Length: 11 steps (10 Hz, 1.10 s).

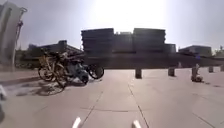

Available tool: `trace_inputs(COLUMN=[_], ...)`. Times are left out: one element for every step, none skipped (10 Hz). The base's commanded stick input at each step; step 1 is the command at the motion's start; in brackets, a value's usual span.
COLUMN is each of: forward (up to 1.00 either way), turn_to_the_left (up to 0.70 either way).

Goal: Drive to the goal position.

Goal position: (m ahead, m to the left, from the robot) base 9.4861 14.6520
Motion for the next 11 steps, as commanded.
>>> trace_inputs(forward=[1.00,1.00,1.00,1.00,1.00,1.00,1.00,1.00,1.00,1.00,1.00], turn_to_the_left=[0.00,0.00,0.00,0.00,0.00,0.00,-0.03,-0.10,-0.38,-0.40,-0.32])
